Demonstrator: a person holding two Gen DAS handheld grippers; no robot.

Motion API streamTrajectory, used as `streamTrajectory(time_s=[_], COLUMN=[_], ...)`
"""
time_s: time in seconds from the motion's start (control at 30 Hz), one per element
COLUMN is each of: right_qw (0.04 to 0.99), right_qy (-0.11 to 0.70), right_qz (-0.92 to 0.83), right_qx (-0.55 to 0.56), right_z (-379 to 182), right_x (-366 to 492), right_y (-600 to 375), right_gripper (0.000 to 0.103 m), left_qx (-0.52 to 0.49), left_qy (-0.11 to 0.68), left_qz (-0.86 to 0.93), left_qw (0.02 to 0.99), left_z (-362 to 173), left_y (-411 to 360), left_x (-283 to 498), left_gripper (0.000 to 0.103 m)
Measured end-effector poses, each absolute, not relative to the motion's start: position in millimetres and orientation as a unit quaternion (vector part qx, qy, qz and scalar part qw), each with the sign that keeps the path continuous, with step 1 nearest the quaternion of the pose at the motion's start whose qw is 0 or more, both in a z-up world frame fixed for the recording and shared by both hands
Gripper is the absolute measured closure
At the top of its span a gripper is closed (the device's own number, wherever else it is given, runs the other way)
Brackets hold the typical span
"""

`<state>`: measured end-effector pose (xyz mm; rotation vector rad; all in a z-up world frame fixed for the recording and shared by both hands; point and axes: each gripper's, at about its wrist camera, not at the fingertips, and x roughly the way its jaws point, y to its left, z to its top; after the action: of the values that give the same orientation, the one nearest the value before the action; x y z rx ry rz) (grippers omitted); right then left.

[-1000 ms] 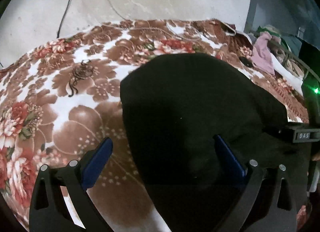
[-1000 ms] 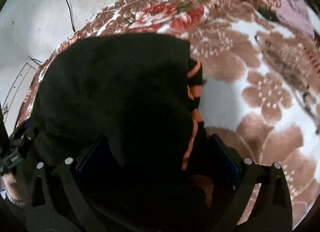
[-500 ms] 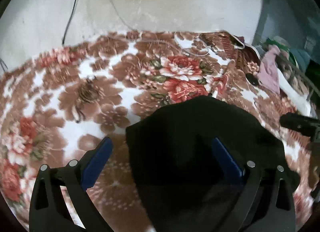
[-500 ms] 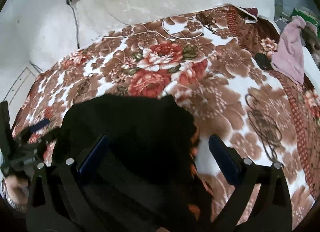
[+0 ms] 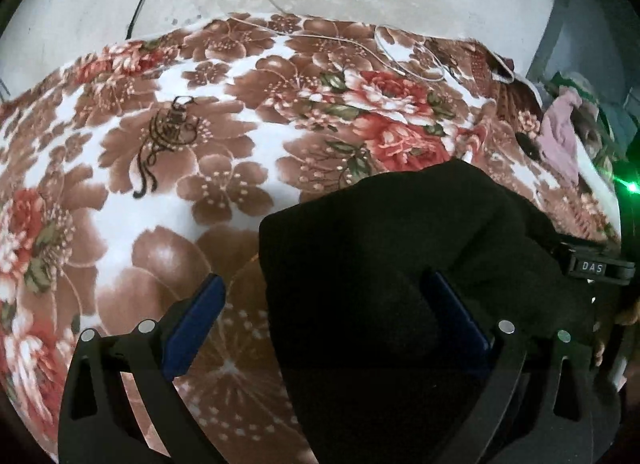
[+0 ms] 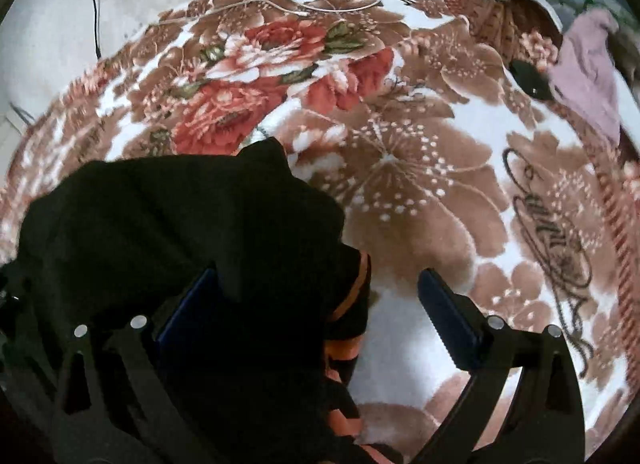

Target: Fold large clothes

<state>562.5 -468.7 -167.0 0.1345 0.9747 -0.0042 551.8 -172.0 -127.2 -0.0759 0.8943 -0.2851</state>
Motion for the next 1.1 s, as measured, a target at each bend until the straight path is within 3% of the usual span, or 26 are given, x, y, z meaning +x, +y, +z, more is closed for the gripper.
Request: streamTrajectory(time_s=[0.13, 0.27, 0.6, 0.73, 1.1], right_qw=[0.899, 0.889, 0.836, 0.804, 0.776], right_qy=[0.433, 0.447, 0.510, 0.532, 0.554], right_qz=[0.017, 0.063, 0.144, 0.178, 0.228], right_qx=[0.057, 0.076, 0.146, 0.196, 0.200], right_z=[-134, -120, -142, -164, -186], right_x=[522, 481, 441, 449, 468], right_y=[-472, -480, -512, -518, -478], right_gripper=[0.005, 0.005, 0.005, 0.005, 0.005], left_qx=[-0.076, -0.120, -0.228, -0.268, -0.300], left_qy=[0.403, 0.414, 0.500, 0.508, 0.502], left_qz=[-0.128, -0.161, -0.204, -0.231, -0.327], left_qw=[0.903, 0.888, 0.810, 0.785, 0.742], left_z=[-93, -81, -126, -143, -163], left_y=[-163, -151, -108, -107, -123], left_x=[518, 480, 454, 463, 472], left_gripper=[0.005, 0.005, 0.005, 0.005, 0.005])
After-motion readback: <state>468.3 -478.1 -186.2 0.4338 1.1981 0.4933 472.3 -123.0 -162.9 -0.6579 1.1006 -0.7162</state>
